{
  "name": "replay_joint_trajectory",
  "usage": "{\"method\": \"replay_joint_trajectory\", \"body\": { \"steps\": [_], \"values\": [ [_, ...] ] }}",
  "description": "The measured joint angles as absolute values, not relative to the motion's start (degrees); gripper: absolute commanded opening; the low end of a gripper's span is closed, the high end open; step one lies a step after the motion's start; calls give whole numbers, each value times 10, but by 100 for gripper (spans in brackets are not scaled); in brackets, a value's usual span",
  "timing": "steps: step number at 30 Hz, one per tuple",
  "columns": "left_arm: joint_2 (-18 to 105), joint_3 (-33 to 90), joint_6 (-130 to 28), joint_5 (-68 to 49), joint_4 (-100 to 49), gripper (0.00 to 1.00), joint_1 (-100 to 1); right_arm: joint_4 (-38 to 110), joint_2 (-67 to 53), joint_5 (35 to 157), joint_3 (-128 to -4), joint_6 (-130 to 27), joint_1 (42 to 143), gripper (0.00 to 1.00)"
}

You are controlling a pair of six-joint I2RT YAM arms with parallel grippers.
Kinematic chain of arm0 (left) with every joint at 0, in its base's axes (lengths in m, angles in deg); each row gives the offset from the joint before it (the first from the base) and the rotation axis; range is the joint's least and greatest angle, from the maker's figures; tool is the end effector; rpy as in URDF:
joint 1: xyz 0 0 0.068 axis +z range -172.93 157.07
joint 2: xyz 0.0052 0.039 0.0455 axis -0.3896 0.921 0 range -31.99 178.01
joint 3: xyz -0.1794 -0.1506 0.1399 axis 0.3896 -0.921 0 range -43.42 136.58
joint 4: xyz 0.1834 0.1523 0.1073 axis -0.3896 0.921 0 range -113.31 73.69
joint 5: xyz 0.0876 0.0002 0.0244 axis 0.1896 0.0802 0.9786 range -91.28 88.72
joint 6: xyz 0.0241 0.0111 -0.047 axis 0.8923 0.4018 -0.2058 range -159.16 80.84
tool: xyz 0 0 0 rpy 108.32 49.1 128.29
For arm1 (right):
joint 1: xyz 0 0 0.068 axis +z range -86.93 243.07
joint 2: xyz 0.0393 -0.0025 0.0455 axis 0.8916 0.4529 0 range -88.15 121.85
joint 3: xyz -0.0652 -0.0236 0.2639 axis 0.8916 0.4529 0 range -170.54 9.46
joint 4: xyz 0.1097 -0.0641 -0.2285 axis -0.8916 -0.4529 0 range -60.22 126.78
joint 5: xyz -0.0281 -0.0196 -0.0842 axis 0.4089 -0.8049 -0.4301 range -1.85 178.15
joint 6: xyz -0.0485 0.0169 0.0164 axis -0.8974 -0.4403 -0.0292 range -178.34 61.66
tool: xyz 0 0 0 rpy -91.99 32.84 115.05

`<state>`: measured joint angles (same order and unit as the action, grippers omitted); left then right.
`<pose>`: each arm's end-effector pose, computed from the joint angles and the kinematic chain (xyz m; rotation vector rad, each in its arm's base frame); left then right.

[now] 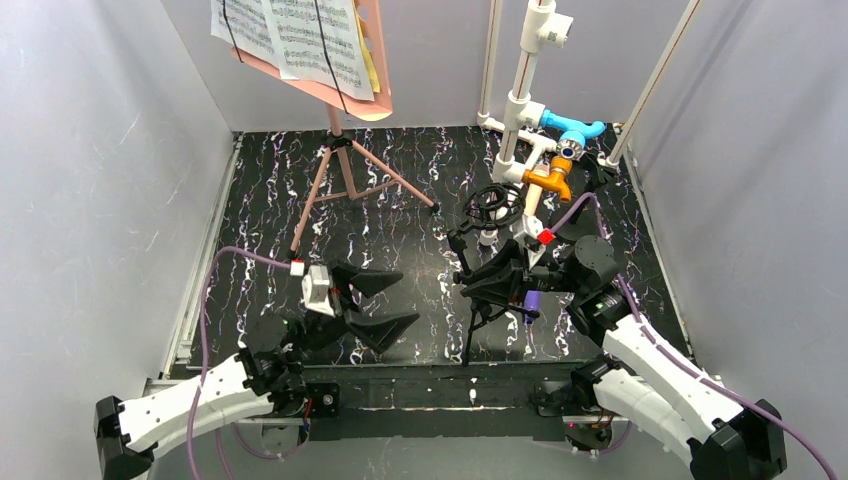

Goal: Pack up the instrument practice props
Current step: Unscrew the knob on the microphone stand.

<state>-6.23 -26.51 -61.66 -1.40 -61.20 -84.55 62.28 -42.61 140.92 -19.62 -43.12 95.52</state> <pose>0.0614 -0.1139 0.3030 0.3893 1.0897 -1.3180 0.1379 0.1212 0.3051 -1.0160 1.2646 1.3003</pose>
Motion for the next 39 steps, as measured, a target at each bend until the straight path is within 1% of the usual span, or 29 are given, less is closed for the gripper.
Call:
{"method": "replay_joint_trajectory", "body": {
  "steps": [5,9,19,39],
  "values": [
    [-134,-303,-560,-70,-596,98,-846,625,-439,1442,-196,-424,949,1],
    [-141,-306,-541,-93,-594,98,-845,628,-445,1462,-196,-420,949,1],
    [-85,-306,-547,-110,-601,98,-845,628,-449,1486,-196,-419,945,1],
    [27,-307,-550,-155,-718,98,-845,623,-456,1503,-196,-420,941,1]
  ]
}}
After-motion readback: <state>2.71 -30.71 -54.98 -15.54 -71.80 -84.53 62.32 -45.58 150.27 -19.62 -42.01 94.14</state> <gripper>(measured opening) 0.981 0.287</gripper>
